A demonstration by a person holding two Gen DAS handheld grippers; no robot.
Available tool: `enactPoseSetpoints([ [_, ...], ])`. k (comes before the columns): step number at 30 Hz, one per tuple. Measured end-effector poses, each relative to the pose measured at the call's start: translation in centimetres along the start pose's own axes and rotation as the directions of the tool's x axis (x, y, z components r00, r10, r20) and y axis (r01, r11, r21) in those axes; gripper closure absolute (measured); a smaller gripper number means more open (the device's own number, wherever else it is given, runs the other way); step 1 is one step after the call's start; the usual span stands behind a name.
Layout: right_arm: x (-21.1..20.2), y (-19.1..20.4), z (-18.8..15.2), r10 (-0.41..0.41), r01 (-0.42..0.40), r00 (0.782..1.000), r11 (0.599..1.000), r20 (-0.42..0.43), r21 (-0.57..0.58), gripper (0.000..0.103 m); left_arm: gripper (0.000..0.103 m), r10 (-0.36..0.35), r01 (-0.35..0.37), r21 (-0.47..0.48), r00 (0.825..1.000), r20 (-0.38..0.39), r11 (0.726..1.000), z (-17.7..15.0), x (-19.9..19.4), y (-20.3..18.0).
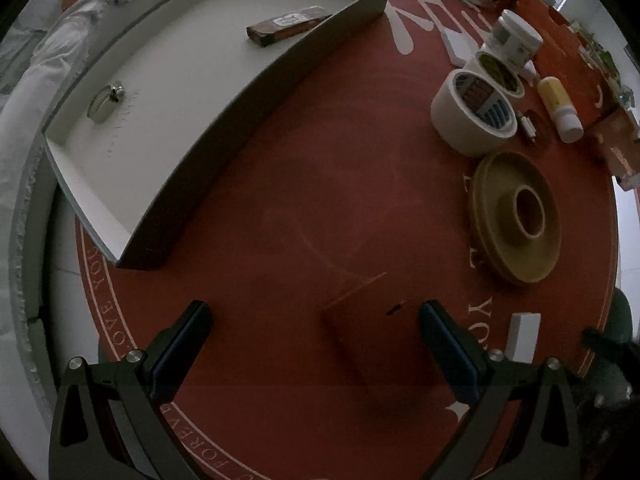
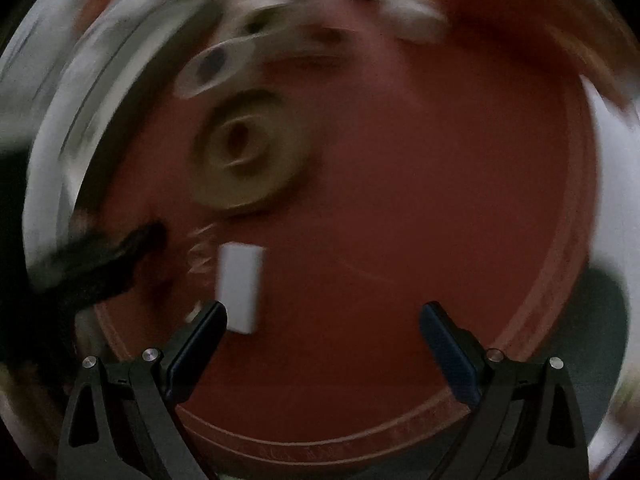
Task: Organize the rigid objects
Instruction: 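Move the right gripper back to the white block on the table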
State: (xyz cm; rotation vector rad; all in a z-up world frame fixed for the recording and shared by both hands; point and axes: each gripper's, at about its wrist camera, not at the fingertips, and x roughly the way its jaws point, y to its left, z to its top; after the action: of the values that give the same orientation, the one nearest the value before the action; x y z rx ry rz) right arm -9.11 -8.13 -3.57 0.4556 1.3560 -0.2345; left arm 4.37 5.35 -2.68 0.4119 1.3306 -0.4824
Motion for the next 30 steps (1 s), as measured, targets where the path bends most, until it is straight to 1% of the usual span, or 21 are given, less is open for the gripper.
enactPoseSetpoints([
  [2, 0.1, 2.2, 0.3, -0.054, 0.056, 0.998, 0.976, 0.016, -0.209, 0.005, 0.000, 0.005, -0.005, 0.010, 1.000, 0.006, 1.000, 0.0, -0.1, -0.1],
  [4, 0.4, 4.0, 0.3, -0.115, 0.130, 0.992, 0.909, 0.060, -0.396, 0.005, 0.000, 0.006, -0.007, 0.006, 1.000, 0.012, 1.000, -0.9, -0.5, -0.5],
  [5, 0.5, 4.8, 0.3, -0.126, 0.155, 0.988, 0.865, 0.092, -0.477, 0.005, 0.000, -0.001, 0.001, -0.003, 1.000, 0.011, 1.000, -1.1, -0.5, -0.6],
  [7, 0.6, 5.8, 0.2, -0.108, 0.160, 0.986, 0.807, 0.124, -0.569, 0.005, 0.000, -0.005, 0.005, -0.005, 1.000, 0.020, 1.000, -1.5, 0.0, -1.2],
  [8, 0.9, 6.3, 0.2, -0.084, 0.140, 0.989, 0.778, 0.119, -0.613, 0.005, 0.000, -0.006, 0.006, -0.005, 1.000, 0.023, 1.000, -1.7, 0.1, -1.1],
  [10, 1.8, 7.1, 0.3, -0.072, 0.117, 0.993, 0.748, 0.095, -0.653, 0.005, 0.000, -0.007, 0.007, 0.001, 1.000, 0.027, 1.000, -2.0, 0.1, -1.2],
  [12, 2.7, 7.8, 0.2, -0.073, 0.109, 0.994, 0.704, 0.081, -0.702, 0.006, 0.000, -0.010, 0.010, 0.012, 0.999, 0.032, 1.000, -2.1, 0.2, -0.7],
  [14, 2.7, 8.2, 0.2, -0.043, 0.089, 0.996, 0.686, 0.082, -0.722, 0.010, 0.000, -0.013, 0.012, 0.023, 0.999, 0.042, 1.000, -2.2, 0.3, -0.4],
  [15, 2.7, 8.3, 0.1, -0.036, 0.079, 0.997, 0.684, 0.075, -0.725, 0.017, 0.000, -0.014, 0.013, 0.029, 0.999, 0.048, 1.000, -2.3, 0.3, -0.5],
  [16, 2.6, 8.3, 0.0, -0.016, 0.050, 0.998, 0.686, 0.053, -0.726, 0.021, 0.000, -0.015, 0.014, 0.032, 0.999, 0.049, 0.999, -2.4, 0.2, -0.5],
  [19, 2.0, 8.6, -0.3, -0.012, 0.051, 0.998, 0.698, 0.059, -0.714, 0.042, 0.000, -0.026, 0.023, 0.077, 0.999, 0.028, 0.997, -2.2, 0.3, -0.6],
  [20, 2.0, 8.9, -0.4, -0.011, 0.054, 0.998, 0.711, 0.067, -0.701, 0.059, 0.000, -0.031, 0.029, 0.113, 0.999, 0.020, 0.993, -1.5, 0.4, -0.7],
  [21, 1.8, 8.5, -0.3, -0.015, 0.062, 0.997, 0.748, 0.078, -0.660, 0.073, 0.000, -0.029, 0.024, 0.163, 0.999, 0.029, 0.986, -1.6, 0.1, -1.1],
  [22, 1.7, 8.6, -0.3, -0.015, 0.061, 0.997, 0.775, 0.077, -0.629, 0.073, 0.000, -0.023, 0.015, 0.192, 0.999, 0.042, 0.981, -1.6, -0.1, -1.3],
  [23, 1.6, 7.9, 0.1, -0.011, 0.054, 0.997, 0.814, 0.076, -0.579, 0.074, 0.000, -0.016, -0.001, 0.255, 0.998, 0.065, 0.967, -1.8, -0.6, -1.8],
  [24, 1.5, 6.8, 0.4, -0.014, 0.054, 0.997, 0.857, 0.081, -0.513, 0.074, 0.000, -0.013, -0.012, 0.300, 0.997, 0.081, 0.954, -2.0, -0.9, -2.2],
  [25, 1.4, 6.0, 0.7, -0.022, 0.058, 0.996, 0.886, 0.084, -0.460, 0.074, 0.000, -0.009, -0.026, 0.346, 0.995, 0.098, 0.938, -2.2, -1.2, -2.6],
  [27, 1.1, 4.0, 1.1, -0.034, 0.060, 0.996, 0.934, 0.079, -0.351, 0.073, 0.000, -0.010, -0.050, 0.449, 0.991, 0.131, 0.892, -2.9, -1.7, -3.4],
  [28, 1.0, 3.4, 1.3, -0.029, 0.050, 0.997, 0.947, 0.072, -0.319, 0.071, 0.000, -0.013, -0.058, 0.486, 0.990, 0.141, 0.872, -3.1, -1.8, -3.7],
  [29, 0.8, 2.7, 1.4, -0.010, 0.029, 0.998, 0.958, 0.068, -0.286, 0.053, 0.000, -0.019, -0.066, 0.525, 0.988, 0.154, 0.849, -3.5, -1.8, -4.1],
  [30, 0.4, 2.0, 1.4, 0.020, 0.000, 0.997, 0.968, 0.080, -0.252, 0.023, 0.000, -0.032, -0.067, 0.568, 0.986, 0.163, 0.820, -3.7, -1.8, -4.6],
])
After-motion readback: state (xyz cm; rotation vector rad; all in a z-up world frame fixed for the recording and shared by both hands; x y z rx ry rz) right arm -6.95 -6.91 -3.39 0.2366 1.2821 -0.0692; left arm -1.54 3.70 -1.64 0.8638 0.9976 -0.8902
